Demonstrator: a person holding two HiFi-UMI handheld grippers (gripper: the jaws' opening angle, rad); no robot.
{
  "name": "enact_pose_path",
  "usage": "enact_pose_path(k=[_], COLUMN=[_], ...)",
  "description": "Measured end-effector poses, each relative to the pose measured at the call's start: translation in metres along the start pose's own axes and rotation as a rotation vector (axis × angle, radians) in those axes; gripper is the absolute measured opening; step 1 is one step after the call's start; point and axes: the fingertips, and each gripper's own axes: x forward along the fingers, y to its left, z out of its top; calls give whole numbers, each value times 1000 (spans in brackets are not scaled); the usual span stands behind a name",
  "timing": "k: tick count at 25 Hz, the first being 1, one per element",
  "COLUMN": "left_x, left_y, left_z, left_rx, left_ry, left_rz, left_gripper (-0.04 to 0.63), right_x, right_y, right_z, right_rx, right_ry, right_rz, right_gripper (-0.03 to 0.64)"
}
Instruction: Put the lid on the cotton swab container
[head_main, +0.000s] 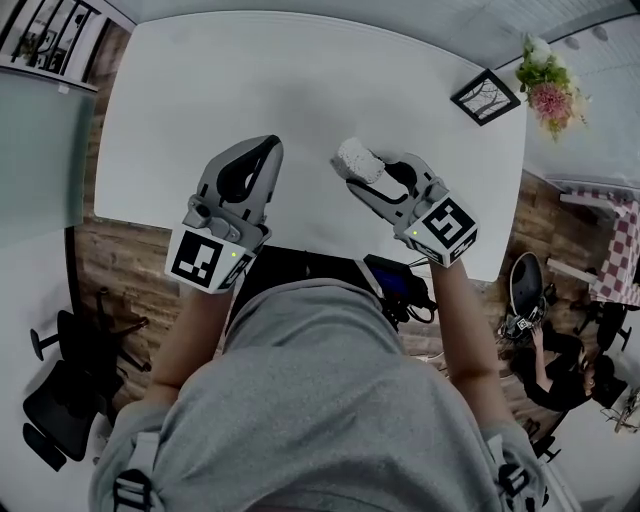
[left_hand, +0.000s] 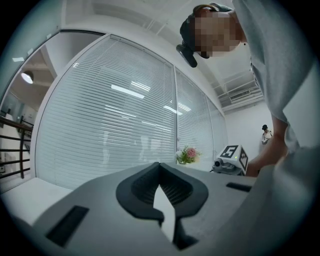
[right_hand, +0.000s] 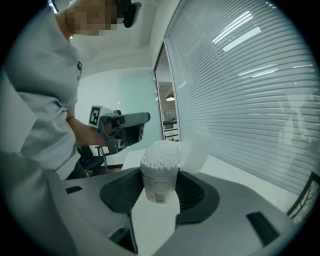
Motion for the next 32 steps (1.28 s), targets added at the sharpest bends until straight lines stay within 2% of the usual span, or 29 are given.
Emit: enact_pose_path(k=[6,10,13,16,18,23,28,32], left_x=[1,10,14,16,15,16,9,10], left_y=[-3,-13,-28,-39,-42,-46,-62,-72], left_z=[8,13,16,23,31,55,79,94], left_rx=[11,59,51,1,-22,-21,-74,-26], left_ry=[-10,1,2,-12,-32,-53,-74,-115], left_rz=[-64,-99,-185,-278,-326,-403,-550,-559], left_gripper=[0,0,0,0,0,0,0,0], right_x=[-9,-21,-28,-33,-37,-46,-46,-44], right_y=[30,48,64,76,80,87,97,98], right_z=[36,55,60,67,69,75,79,81], right_rx=[-87,-126,-160,-166,-175,-194,-192,-200], right_ry=[-13,-23,20,39,56,98,129,151], right_rz=[43,88,135,163,171,185,224,238], right_gripper=[206,206,206,206,206,206,206,206])
